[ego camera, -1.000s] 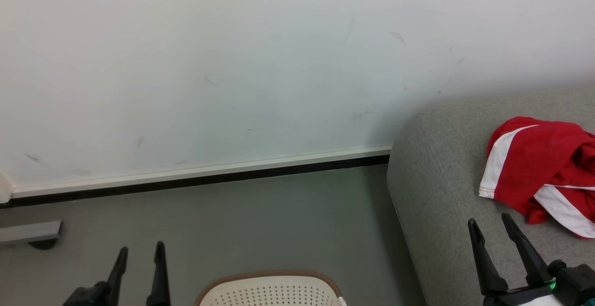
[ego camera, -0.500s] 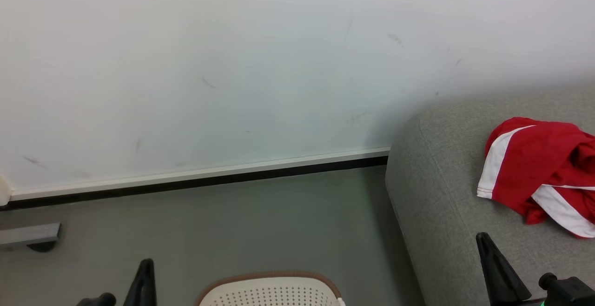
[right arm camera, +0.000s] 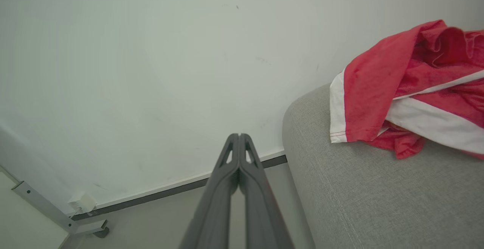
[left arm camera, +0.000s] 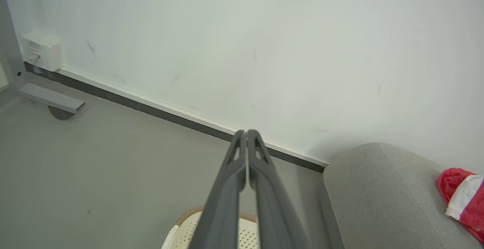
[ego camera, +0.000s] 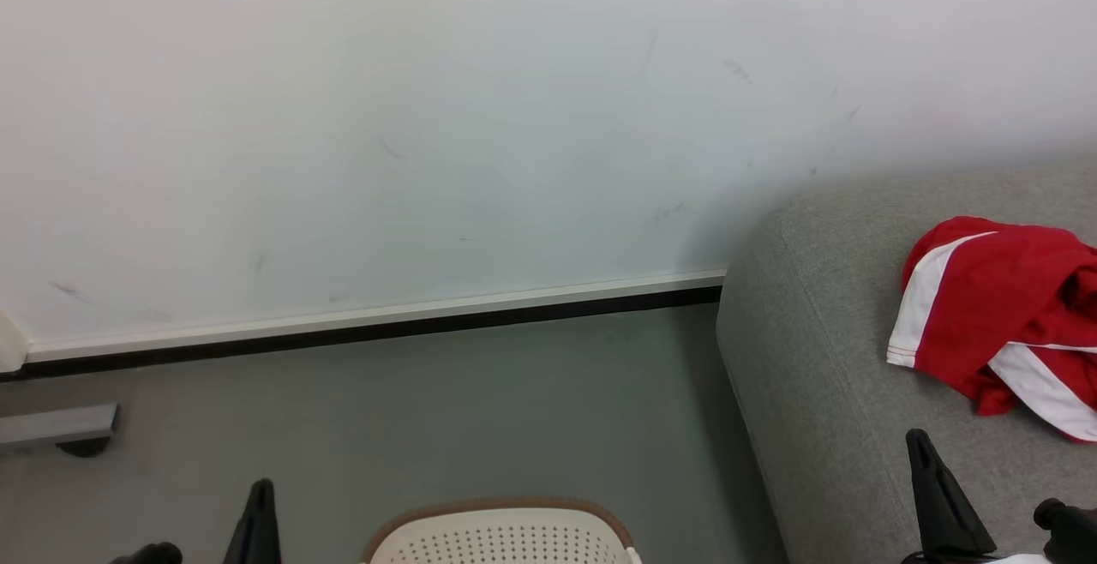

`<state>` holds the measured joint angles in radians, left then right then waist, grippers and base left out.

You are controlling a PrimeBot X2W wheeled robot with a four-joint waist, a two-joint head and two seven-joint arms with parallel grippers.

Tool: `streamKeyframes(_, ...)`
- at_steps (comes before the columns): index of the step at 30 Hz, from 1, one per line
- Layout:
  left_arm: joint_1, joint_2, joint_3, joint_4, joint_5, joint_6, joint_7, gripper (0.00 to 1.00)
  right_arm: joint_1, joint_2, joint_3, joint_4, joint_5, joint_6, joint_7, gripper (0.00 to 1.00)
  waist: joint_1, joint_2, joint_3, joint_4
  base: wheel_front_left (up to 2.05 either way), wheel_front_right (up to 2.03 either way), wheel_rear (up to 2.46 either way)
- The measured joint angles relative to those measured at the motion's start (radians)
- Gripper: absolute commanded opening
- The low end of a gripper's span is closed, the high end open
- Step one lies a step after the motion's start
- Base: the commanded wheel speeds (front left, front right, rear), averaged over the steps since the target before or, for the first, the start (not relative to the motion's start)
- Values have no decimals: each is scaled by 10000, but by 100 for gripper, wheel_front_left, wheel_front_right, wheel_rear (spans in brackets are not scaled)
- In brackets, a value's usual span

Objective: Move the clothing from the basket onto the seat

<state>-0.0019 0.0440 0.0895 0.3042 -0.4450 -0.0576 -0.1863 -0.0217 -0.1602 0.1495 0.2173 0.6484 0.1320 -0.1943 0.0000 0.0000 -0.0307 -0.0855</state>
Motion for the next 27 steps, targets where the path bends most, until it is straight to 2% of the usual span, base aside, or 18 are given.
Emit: streamKeyframes(27,-341,2,40,-215,-4015,-253,1003,0,-233,316,-834,82,3425,0,989,0,0,0,82,207,0,0,0)
